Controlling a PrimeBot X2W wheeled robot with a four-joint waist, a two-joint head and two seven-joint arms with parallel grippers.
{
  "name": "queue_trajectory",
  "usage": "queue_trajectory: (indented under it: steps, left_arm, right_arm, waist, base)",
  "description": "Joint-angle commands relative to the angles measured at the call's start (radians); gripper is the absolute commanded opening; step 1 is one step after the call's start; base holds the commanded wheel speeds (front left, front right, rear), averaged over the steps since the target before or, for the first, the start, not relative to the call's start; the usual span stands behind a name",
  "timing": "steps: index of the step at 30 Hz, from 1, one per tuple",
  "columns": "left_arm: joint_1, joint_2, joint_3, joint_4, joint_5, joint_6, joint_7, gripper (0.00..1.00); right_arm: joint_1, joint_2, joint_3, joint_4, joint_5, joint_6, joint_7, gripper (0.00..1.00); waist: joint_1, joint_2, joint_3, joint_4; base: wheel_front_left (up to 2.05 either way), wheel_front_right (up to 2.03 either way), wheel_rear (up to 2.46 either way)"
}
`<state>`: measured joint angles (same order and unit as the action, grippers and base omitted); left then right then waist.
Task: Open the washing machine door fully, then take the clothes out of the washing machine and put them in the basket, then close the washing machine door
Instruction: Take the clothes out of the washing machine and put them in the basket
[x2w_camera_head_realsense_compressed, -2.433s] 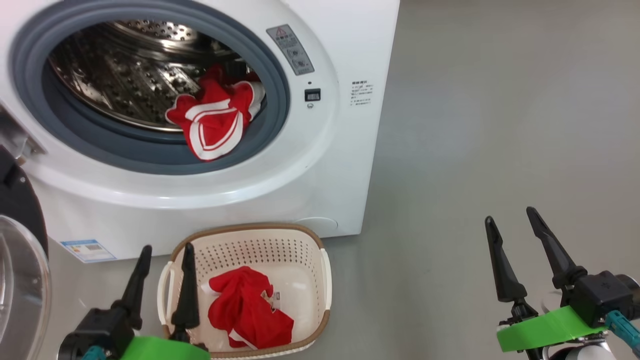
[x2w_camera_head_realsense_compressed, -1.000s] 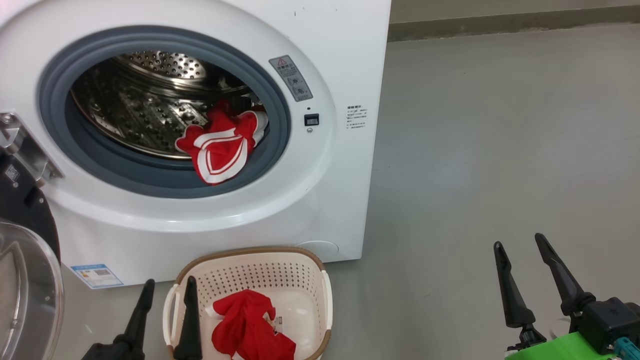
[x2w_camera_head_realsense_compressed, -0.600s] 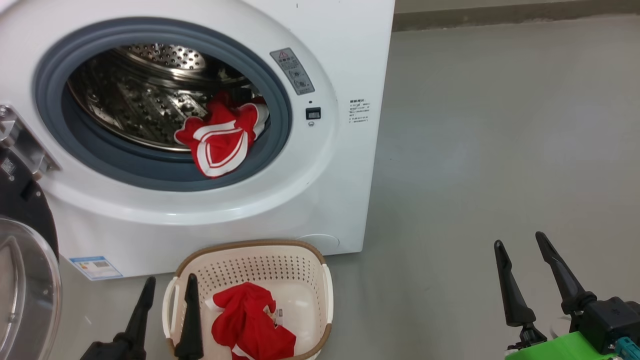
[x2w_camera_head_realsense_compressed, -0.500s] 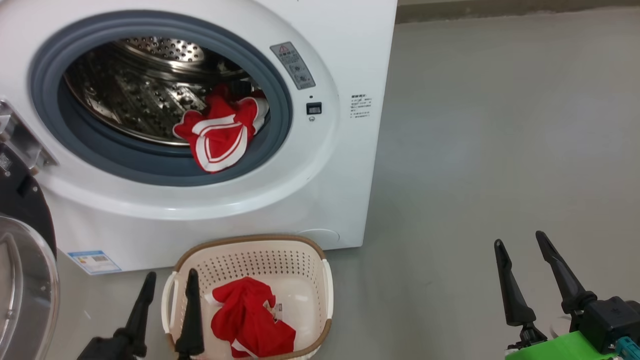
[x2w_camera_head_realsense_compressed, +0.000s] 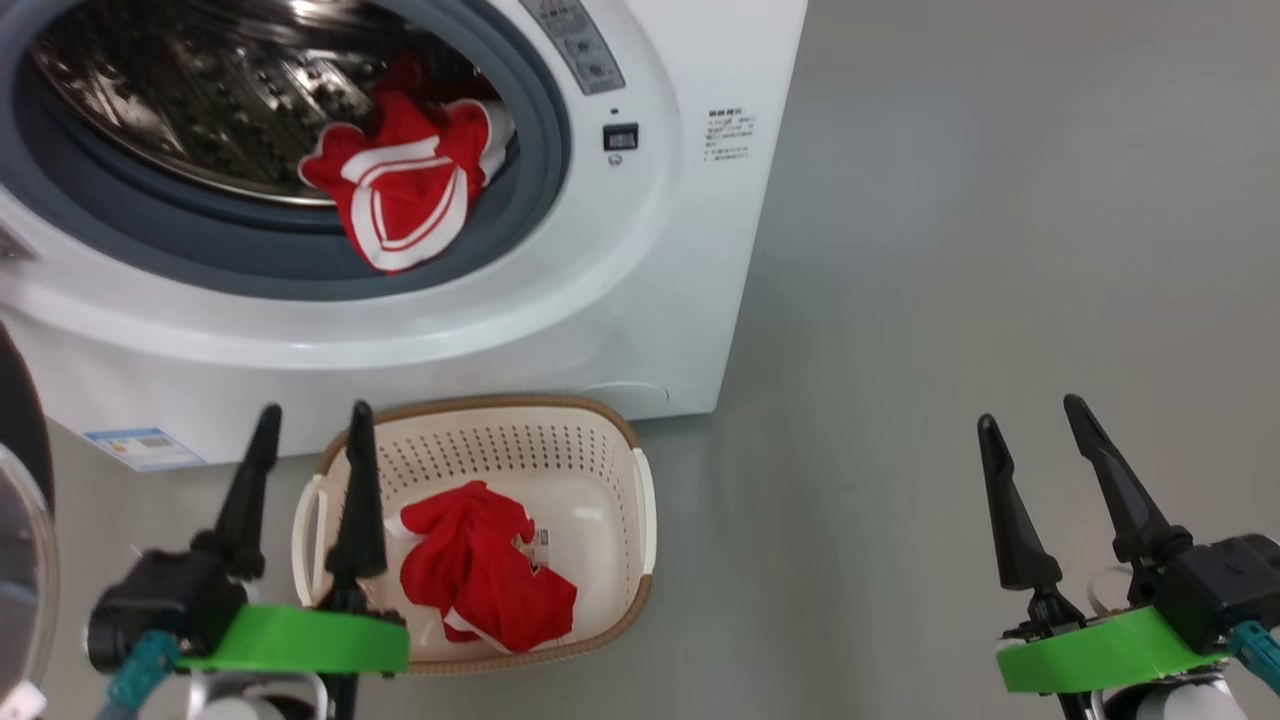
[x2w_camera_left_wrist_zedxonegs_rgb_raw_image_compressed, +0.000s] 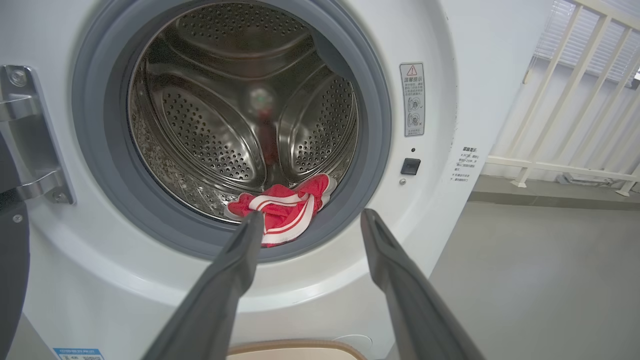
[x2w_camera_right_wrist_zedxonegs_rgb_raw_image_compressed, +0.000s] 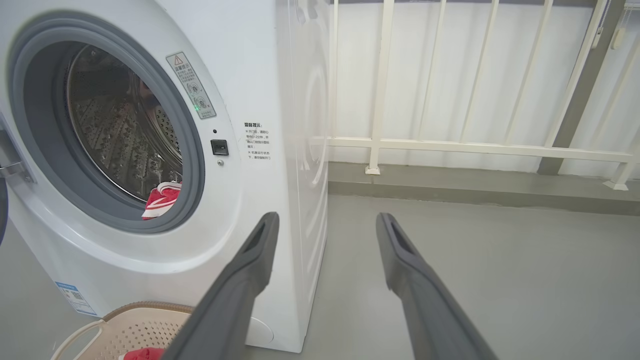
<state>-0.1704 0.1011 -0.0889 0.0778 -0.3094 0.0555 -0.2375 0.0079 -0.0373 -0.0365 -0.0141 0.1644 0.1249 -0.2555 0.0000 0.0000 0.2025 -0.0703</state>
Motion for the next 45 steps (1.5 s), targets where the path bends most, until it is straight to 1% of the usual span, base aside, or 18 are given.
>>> queue_trajectory:
  steps: [1,4,11,19,26,38,42,45]
  left_arm:
    - [-0.049,0.027,0.040,-0.013,0.000,0.010,0.005,1.00]
    - [-0.110,0.039,0.049,0.010,-0.005,0.009,0.011,1.00]
    - [-0.248,0.075,0.060,0.074,-0.021,-0.010,0.039,1.00]
    - [-0.376,0.115,0.071,0.150,-0.022,-0.012,0.078,1.00]
    - [-0.522,0.146,0.074,0.290,-0.031,-0.032,0.076,1.00]
    - [-0.751,0.172,0.068,0.515,-0.047,-0.070,0.050,1.00]
    - [-0.813,0.175,0.057,0.563,-0.049,-0.082,0.059,1.00]
    - [-0.872,0.182,0.053,0.625,-0.065,-0.100,0.094,1.00]
  right_arm:
    - [-0.039,-0.013,0.031,-0.028,-0.001,0.006,-0.006,1.00]
    - [-0.060,-0.013,0.039,-0.029,0.001,0.006,-0.006,1.00]
    - [-0.094,-0.013,0.051,-0.025,0.010,0.006,-0.006,1.00]
    - [-0.121,-0.013,0.063,-0.019,0.022,0.006,-0.006,1.00]
    - [-0.146,-0.013,0.080,-0.012,0.028,0.006,-0.006,1.00]
    - [-0.162,-0.013,0.084,-0.011,0.011,0.006,-0.006,1.00]
    - [-0.168,-0.013,0.085,-0.009,0.005,0.006,-0.006,1.00]
    - [-0.180,-0.013,0.101,-0.003,0.003,0.006,-0.006,1.00]
  waist:
    - [0.0000,0.0000,0.058,-0.018]
    - [0.0000,0.0000,0.095,-0.029]
    - [0.0000,0.0000,0.158,-0.059]
    - [0.0000,0.0000,0.207,-0.085]
    - [0.0000,0.0000,0.248,-0.104]
    - [0.0000,0.0000,0.326,-0.110]
    - [0.0000,0.0000,0.354,-0.108]
    - [0.0000,0.0000,0.371,-0.113]
  base:
    - [0.00,0.00,0.00]
    - [0.00,0.00,0.00]
    - [0.00,0.00,0.00]
    - [0.00,0.00,0.00]
    - [0.00,0.00,0.00]
    - [0.00,0.00,0.00]
    - [0.00,0.00,0.00]
    - [0.00,0.00,0.00]
